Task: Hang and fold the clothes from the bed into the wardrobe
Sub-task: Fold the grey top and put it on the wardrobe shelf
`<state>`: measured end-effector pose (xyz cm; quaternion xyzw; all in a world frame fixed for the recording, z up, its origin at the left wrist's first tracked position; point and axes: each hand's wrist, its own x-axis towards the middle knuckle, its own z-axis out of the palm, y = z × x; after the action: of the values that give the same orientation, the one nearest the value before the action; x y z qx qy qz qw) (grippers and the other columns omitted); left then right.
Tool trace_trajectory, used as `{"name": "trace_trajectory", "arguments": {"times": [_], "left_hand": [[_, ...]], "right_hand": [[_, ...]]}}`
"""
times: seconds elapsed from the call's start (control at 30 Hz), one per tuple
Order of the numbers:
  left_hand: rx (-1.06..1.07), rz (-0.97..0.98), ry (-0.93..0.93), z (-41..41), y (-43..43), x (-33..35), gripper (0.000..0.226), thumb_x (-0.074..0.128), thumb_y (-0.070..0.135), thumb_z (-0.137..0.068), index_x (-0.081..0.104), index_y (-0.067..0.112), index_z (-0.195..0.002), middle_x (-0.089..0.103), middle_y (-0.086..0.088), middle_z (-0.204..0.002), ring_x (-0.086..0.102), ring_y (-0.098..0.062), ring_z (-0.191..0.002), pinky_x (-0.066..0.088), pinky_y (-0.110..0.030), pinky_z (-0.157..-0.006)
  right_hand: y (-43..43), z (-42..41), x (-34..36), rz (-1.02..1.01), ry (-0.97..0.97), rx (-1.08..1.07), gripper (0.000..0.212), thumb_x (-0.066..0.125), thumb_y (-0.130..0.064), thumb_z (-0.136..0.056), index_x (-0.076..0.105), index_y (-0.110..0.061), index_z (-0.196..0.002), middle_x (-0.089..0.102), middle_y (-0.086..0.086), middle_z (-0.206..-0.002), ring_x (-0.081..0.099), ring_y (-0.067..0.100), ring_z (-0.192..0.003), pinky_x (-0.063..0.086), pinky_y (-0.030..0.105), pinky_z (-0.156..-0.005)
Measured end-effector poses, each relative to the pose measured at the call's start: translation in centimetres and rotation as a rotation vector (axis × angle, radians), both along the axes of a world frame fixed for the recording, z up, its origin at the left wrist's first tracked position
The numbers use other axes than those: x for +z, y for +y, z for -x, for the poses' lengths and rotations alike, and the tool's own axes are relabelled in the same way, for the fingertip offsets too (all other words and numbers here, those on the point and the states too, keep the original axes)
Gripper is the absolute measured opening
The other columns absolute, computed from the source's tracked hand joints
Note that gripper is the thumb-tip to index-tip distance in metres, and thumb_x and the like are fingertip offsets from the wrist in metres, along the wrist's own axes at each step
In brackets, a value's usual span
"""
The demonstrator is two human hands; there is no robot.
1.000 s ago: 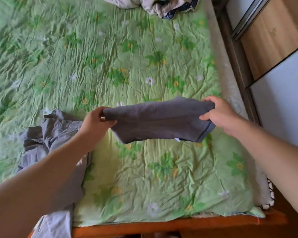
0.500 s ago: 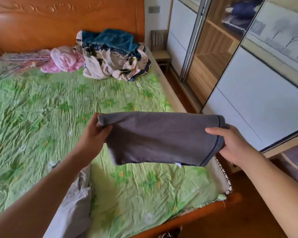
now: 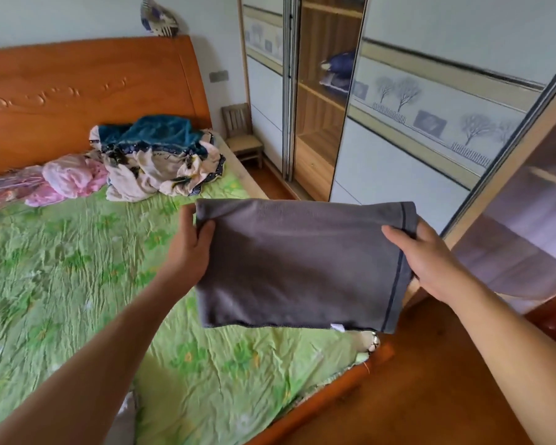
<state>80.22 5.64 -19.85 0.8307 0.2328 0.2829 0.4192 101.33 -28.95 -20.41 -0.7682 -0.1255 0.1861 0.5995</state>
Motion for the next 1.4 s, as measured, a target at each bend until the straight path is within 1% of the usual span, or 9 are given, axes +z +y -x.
{"name": "trace_trajectory", "arguments": {"times": [0.2,0.43,0.57,0.67,0.8,1.03,1.13,1.23,1.4], "left_hand": [[-0.019,0.03,0.0,-5.7,-8.7,0.2,0.014,0.047,0.03,-0.105,0.039,0.041,-0.109,0.061,0.015,-0.093,0.058,0.005,-0.082,0.041,-0.025,-0.066],[0.024,-0.027,0.065,-10.5,-16.4,-1.2,0.017,0.047,0.029,-0.104,0.035,0.042,-0.106,0.059,0.012,-0.086,0.057,-0.003,-0.077,0.037,-0.028,-0.06],[0.058,-0.06,0.103,-12.8,-17.5,-1.6,0.016,0.047,0.027,-0.104,0.039,0.026,-0.118,0.061,0.001,-0.088,0.061,-0.025,-0.082,0.04,-0.035,-0.066],[0.103,-0.103,0.134,-15.2,-17.1,-2.1,0.022,0.045,0.029,-0.104,0.036,0.025,-0.124,0.06,-0.009,-0.091,0.064,-0.039,-0.088,0.044,-0.043,-0.072],[0.107,-0.161,0.144,-19.6,-16.5,-2.9,0.021,0.045,0.029,-0.103,0.035,0.026,-0.122,0.058,-0.01,-0.085,0.064,-0.047,-0.084,0.045,-0.046,-0.067],[0.107,-0.212,0.169,-26.6,-17.4,-3.2,0.025,0.048,0.029,-0.102,0.034,0.025,-0.122,0.067,-0.027,-0.089,0.064,-0.05,-0.08,0.038,-0.041,-0.061],[0.091,-0.231,0.186,-29.1,-18.3,-3.1,0.026,0.049,0.028,-0.102,0.034,0.025,-0.123,0.069,-0.025,-0.09,0.064,-0.049,-0.081,0.044,-0.045,-0.062],[0.125,-0.219,0.241,-31.5,-19.8,-3.5,0.026,0.048,0.031,-0.102,0.033,0.025,-0.123,0.069,-0.024,-0.088,0.065,-0.046,-0.078,0.051,-0.051,-0.066],[0.216,-0.184,0.274,-35.0,-22.5,-3.8,0.028,0.049,0.033,-0.101,0.035,0.025,-0.124,0.067,-0.011,-0.084,0.065,-0.039,-0.077,0.041,-0.039,-0.06]], "right_hand": [[-9.2,-4.4,-0.7,-0.074,0.011,-0.089,0.061,0.078,-0.074,-0.067,0.066,-0.041,-0.116,0.075,-0.007,-0.108,0.074,0.019,-0.098,0.06,0.044,-0.079],[-15.1,-7.8,0.0,-0.041,-0.116,-0.082,0.023,0.068,-0.05,-0.086,0.067,-0.037,-0.105,0.073,-0.008,-0.098,0.07,0.008,-0.088,0.056,0.035,-0.074],[-15.1,-10.8,-0.1,0.083,-0.212,-0.065,0.015,0.064,-0.04,-0.096,0.063,-0.028,-0.104,0.069,-0.002,-0.096,0.067,0.016,-0.09,0.055,0.038,-0.077],[-14.1,-13.5,-0.4,0.184,-0.33,-0.061,0.017,0.062,-0.039,-0.096,0.058,-0.023,-0.099,0.065,0.0,-0.09,0.063,0.017,-0.083,0.051,0.036,-0.068],[-13.1,-17.0,-0.6,0.319,-0.479,-0.067,0.017,0.059,-0.039,-0.098,0.051,-0.024,-0.101,0.061,-0.008,-0.081,0.059,0.008,-0.073,0.042,0.026,-0.055],[-12.3,-23.0,-0.5,0.46,-0.634,-0.041,0.02,0.056,-0.037,-0.1,0.043,-0.022,-0.098,0.052,-0.011,-0.068,0.05,0.007,-0.056,0.033,0.023,-0.047],[-11.9,-25.6,-1.0,0.485,-0.655,0.011,0.022,0.054,-0.037,-0.101,0.042,-0.019,-0.099,0.057,-0.003,-0.07,0.056,0.023,-0.058,0.039,0.03,-0.049],[-11.6,-28.9,-1.8,0.489,-0.666,0.061,0.022,0.053,-0.037,-0.101,0.042,-0.018,-0.102,0.06,0.002,-0.073,0.056,0.027,-0.061,0.039,0.031,-0.052],[-11.6,-34.7,-2.5,0.471,-0.67,0.162,0.02,0.052,-0.037,-0.101,0.041,-0.02,-0.103,0.058,0.004,-0.073,0.056,0.03,-0.062,0.035,0.031,-0.049]]}}
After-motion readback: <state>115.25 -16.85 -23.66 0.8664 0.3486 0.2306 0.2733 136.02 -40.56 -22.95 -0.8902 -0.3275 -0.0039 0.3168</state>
